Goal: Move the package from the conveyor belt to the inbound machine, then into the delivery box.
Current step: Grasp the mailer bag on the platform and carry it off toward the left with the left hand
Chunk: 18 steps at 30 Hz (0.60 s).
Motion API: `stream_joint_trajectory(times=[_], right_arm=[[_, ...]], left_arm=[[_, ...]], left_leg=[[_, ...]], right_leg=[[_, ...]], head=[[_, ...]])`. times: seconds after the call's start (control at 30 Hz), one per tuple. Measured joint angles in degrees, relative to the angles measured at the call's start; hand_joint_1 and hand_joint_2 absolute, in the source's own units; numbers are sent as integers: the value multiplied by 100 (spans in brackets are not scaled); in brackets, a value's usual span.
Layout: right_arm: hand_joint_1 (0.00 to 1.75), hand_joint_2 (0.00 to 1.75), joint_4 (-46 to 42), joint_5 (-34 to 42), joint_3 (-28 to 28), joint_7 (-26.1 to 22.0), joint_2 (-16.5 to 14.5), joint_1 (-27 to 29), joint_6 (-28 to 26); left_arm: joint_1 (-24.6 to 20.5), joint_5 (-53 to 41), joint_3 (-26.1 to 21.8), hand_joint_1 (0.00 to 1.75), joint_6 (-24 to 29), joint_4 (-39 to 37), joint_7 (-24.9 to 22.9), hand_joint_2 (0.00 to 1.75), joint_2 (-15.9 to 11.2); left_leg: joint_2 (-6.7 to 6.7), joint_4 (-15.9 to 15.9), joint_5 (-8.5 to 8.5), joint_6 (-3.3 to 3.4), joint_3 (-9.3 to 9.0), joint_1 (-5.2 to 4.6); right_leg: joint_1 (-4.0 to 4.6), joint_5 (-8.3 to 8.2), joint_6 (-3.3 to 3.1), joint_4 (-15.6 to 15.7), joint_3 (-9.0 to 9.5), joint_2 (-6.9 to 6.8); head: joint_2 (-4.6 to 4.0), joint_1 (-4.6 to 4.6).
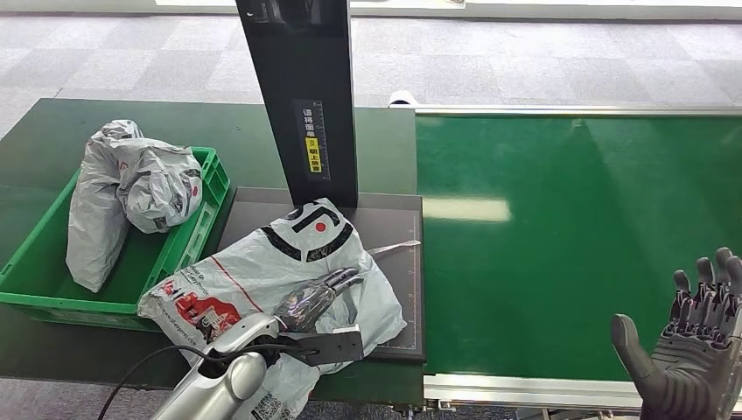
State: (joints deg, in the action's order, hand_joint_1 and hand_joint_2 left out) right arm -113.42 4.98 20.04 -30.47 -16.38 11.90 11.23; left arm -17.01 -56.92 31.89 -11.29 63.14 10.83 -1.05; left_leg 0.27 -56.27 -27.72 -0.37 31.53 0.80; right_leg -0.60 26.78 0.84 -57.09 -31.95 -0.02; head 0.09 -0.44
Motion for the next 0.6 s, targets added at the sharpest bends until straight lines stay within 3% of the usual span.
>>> stream_joint_trajectory(times=[0.17, 0.2, 0.3, 0.33, 0.4, 0.47, 0.53, 0.6], right_arm=[[0, 175, 9, -33, 1, 4, -3, -1, -37], [0, 175, 16, -38, 1, 7, -4, -2, -54], [0, 175, 48, -43, 3, 29, -5, -11, -100], [0, 175, 60, -43, 4, 37, -5, -19, -119], [0, 175, 84, -41, 4, 50, -5, -33, -151], [0, 175, 105, -33, -7, 132, -9, -32, -142], [0, 175, 134, -111, -58, 247, -24, 5, -101], [0, 175, 177, -225, -159, 267, -41, 72, -90]], left_arm=[[-70, -139, 61, 0, 71, -113, -137, 175, 61], [-93, -190, 75, 34, 97, -157, -177, 175, 98], [-150, -331, 119, 164, 156, -276, -267, 175, 222], [-163, -363, 133, 174, 167, -309, -281, 175, 257], [-174, -390, 153, 175, 234, -355, -275, 175, 306], [-67, -117, 96, 175, 572, -200, 23, 175, 281], [260, 806, -203, 175, 1320, 670, 722, 175, 40], [458, 2010, -846, 175, 2002, 1922, 1255, 175, -229]], left_leg=[[-6, 0, 0, 0, -2, 0], [-9, 0, 0, 0, -3, 0], [-14, 0, 0, 1, -5, -1], [-16, 0, 1, 2, -5, -2], [-17, 0, 2, 3, -6, -2], [-12, 0, 3, 3, -4, -2], [19, 0, 4, -3, 6, 5], [41, -1, 6, -9, 21, 10]], right_leg=[[0, 1, 1, 1, 5, -5], [-1, 1, 1, 1, 7, -7], [-2, 2, 2, 2, 13, -12], [-3, 2, 2, 2, 14, -13], [-3, 1, 2, 2, 18, -14], [-2, -1, 1, -3, 21, -10], [5, -10, -9, -10, -8, 20], [10, -16, -21, -15, -43, 43]], head=[[0, 0], [0, 0], [0, 0], [0, 0], [0, 0], [0, 2], [0, 2], [0, -3]])
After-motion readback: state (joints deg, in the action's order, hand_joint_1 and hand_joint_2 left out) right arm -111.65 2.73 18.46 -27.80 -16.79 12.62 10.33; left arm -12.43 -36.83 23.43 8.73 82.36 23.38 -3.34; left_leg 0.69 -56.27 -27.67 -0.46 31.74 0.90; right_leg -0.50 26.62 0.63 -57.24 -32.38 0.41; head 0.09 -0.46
